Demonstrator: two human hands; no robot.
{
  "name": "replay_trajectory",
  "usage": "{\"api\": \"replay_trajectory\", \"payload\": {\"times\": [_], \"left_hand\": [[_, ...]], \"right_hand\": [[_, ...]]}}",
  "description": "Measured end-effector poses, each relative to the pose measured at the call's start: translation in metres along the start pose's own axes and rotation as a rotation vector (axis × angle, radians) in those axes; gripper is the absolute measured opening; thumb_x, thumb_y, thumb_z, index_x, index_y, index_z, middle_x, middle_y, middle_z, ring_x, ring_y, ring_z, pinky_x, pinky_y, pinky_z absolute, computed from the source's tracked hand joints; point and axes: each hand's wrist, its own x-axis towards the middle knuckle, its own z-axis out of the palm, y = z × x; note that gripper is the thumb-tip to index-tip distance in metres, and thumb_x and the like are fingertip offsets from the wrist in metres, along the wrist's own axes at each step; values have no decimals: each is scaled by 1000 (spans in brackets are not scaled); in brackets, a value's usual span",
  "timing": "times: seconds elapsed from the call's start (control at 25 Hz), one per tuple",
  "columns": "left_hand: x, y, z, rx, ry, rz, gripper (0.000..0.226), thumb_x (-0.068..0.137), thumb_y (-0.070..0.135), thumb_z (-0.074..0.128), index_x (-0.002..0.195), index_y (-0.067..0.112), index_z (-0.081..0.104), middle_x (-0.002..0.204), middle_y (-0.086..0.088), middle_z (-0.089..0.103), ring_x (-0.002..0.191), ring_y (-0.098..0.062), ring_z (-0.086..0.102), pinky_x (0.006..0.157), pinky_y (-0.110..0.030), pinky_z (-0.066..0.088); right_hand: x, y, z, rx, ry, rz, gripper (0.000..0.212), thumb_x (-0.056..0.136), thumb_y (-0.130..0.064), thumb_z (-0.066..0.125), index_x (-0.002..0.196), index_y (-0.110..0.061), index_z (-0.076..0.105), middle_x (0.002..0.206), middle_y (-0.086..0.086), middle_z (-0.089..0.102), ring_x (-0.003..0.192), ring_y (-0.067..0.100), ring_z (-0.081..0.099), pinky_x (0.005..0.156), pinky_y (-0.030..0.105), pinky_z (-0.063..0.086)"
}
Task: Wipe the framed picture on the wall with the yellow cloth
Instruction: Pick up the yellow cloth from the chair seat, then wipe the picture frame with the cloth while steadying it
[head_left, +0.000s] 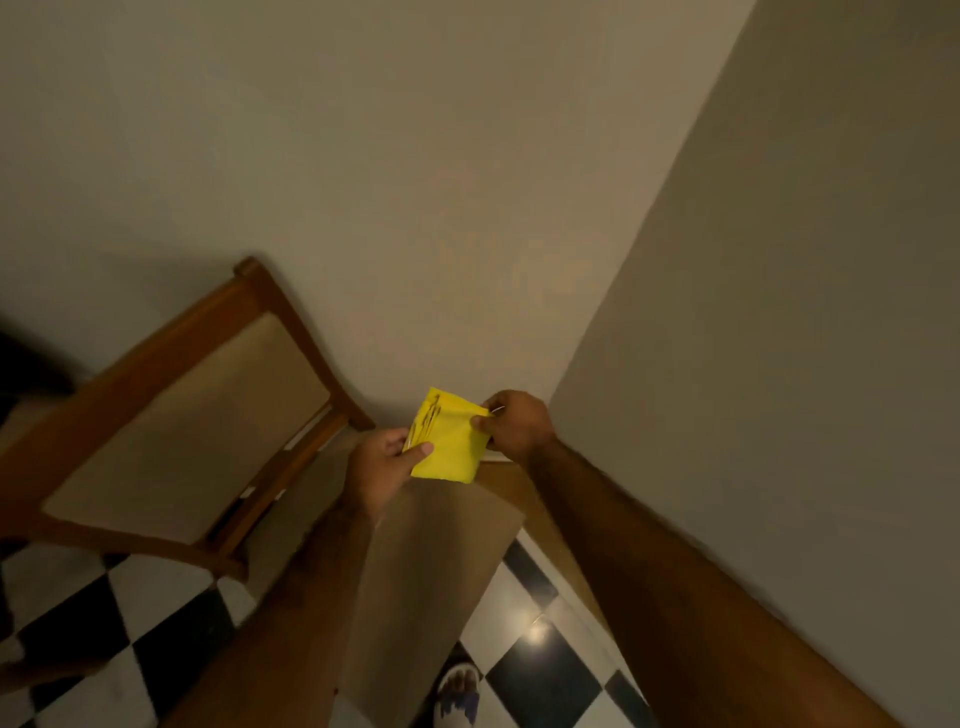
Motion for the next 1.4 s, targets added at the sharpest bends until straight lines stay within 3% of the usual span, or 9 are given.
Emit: {"api": "replay_trajectory", "payload": {"times": [0.08,0.24,0.44,0.64,0.8,1.04,1.24,1.32,1.4], "left_hand": [[-11,51,17,-33,-50,102,27,86,1,72,113,4,70,84,5,79,73,-4,71,68,-22,59],[-34,141,51,-99,-88,238,29,84,6,76,113,8,72,93,-8,76,71,-2,72,61,-18,56],[-77,236,93,-149,-129,400,33,82,10,79,113,3,73,95,-13,75,80,-17,70,64,-21,59],[-123,347,133,-215,-195,571,35,80,10,80,113,-1,72,94,-13,76,73,-9,72,66,-23,60],[-176,443,154,-295,-252,732,34,79,11,81,111,2,73,92,-13,76,76,-16,72,68,-26,62],[-265,575,176,-371,-345,962,42,79,9,80,119,3,70,91,-6,76,73,-11,72,65,-23,62],[-349,682,191,-506,-446,1098,43,82,6,76,125,6,66,94,-5,73,74,-11,71,61,-18,60],[-384,724,197,-556,-494,1145,40,84,7,75,122,7,66,93,-2,72,74,-10,71,62,-19,60],[-416,761,205,-599,-534,1186,36,85,6,74,120,4,66,93,-3,71,78,-13,69,63,-21,61]], "right_hand": [[-20,-27,-49,16,64,-50,27,86,-14,78,109,0,73,111,26,73,105,42,72,94,53,59],[-62,-72,-140,21,170,-152,26,89,-11,75,111,3,72,92,19,68,97,46,74,87,54,61],[-130,-114,-237,-3,317,-259,25,93,-9,70,114,4,71,91,17,65,92,44,74,87,54,62],[-208,-166,-337,-27,524,-361,23,91,-12,72,109,3,73,88,18,69,89,41,75,85,53,63],[-282,-216,-410,-133,704,-483,24,92,-14,71,111,-1,74,101,25,76,90,39,76,87,52,62],[-411,-271,-486,-251,1023,-654,29,93,-24,71,118,-9,76,109,16,77,101,32,74,91,47,60],[-533,-285,-555,-507,1449,-867,42,96,-41,64,127,-12,69,116,9,76,109,26,71,95,37,55],[-587,-282,-597,-719,1659,-916,51,99,-40,58,137,-6,60,138,16,65,134,32,58,112,38,43],[-641,-274,-640,-887,1856,-843,67,101,-45,51,152,-3,43,161,17,41,155,32,31,127,41,26]]}}
